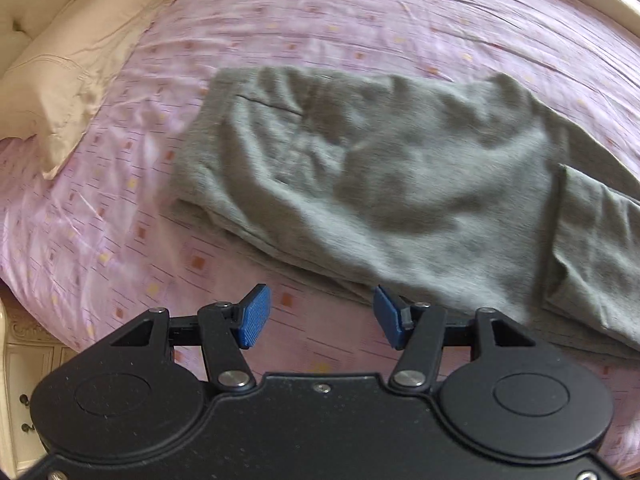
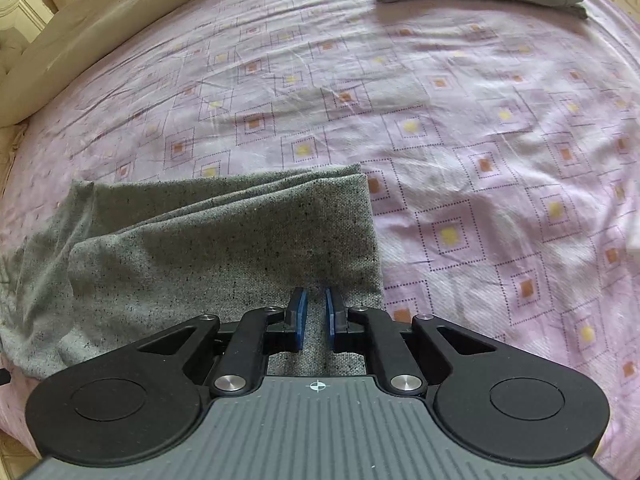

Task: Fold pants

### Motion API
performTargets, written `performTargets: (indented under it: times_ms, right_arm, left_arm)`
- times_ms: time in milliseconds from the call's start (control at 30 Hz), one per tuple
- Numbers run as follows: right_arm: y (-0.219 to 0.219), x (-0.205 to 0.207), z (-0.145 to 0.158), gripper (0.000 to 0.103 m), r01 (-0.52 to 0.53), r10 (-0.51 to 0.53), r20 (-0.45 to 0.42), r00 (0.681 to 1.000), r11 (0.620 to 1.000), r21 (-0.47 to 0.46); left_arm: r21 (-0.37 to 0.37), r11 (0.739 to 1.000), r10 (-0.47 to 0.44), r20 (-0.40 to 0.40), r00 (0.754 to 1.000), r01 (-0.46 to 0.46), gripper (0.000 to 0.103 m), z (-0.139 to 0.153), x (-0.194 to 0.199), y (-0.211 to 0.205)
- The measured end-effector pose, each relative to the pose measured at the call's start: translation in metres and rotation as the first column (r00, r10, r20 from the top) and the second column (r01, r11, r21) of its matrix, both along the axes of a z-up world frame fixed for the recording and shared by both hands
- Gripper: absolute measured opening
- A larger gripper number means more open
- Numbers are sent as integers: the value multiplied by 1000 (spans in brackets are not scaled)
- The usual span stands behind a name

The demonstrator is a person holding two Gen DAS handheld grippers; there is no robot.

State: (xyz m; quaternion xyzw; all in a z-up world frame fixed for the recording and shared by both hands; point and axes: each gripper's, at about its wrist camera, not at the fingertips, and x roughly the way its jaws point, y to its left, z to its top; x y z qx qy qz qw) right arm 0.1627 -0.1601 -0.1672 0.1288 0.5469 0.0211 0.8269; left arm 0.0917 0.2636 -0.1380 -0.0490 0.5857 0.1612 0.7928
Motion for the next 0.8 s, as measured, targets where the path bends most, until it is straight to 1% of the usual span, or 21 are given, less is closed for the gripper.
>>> performTargets:
  times_ms: [100,167,300,400,467,533,600,633,667,700,733,800]
  right_arm:
    - [17,-10,19,10,5,-3,80,997,1000,-29]
    - [32,-12,29,10,3,-1,108,994,1000,-13]
    - [72,-17,38,10,-7,7,103,995,1000,1]
    - [106,-22,39,10,-32,31,98,995,999,7]
    - [128,-26,41,10,-41,40,94,995,999,11]
    - [146,-30,42,10,-44,42,89,995,999,20]
    - [161,-32,44,10,-43,41,85,996,999,22]
    - [169,-34,44,10,-40,38,81,996,999,24]
    - [175,-36,45,10,-36,35,77,996,999,24]
    - [180,-37,45,10,-33,31,71,997,999,23]
    - [184,-39,45,10,-30,28,65,997,999,23]
    - [191,-41,46,10,-24,23,58,998,1000,20]
  left_arm:
    - [10,1000,-28,17,999,28,63,1,4,25]
    - [21,998,-61,27,998,60,66,2,9,41]
    - [26,991,-132,41,990,131,68,1,23,73]
    - [4,986,-167,46,985,167,70,-3,34,97]
    - [-15,982,-190,46,981,191,77,-9,42,109]
    - [-31,977,-210,43,977,211,79,-20,49,119]
    - [-53,970,-235,15,972,235,81,-37,57,126]
    - [-66,967,-247,-5,969,246,88,-47,61,128]
    - [-76,964,-258,-25,966,256,97,-56,65,130]
    - [-73,962,-265,-38,963,262,101,-62,68,132]
    - [-77,960,-272,-35,962,269,103,-66,70,134]
    - [-125,950,-290,-18,957,286,103,-70,71,142]
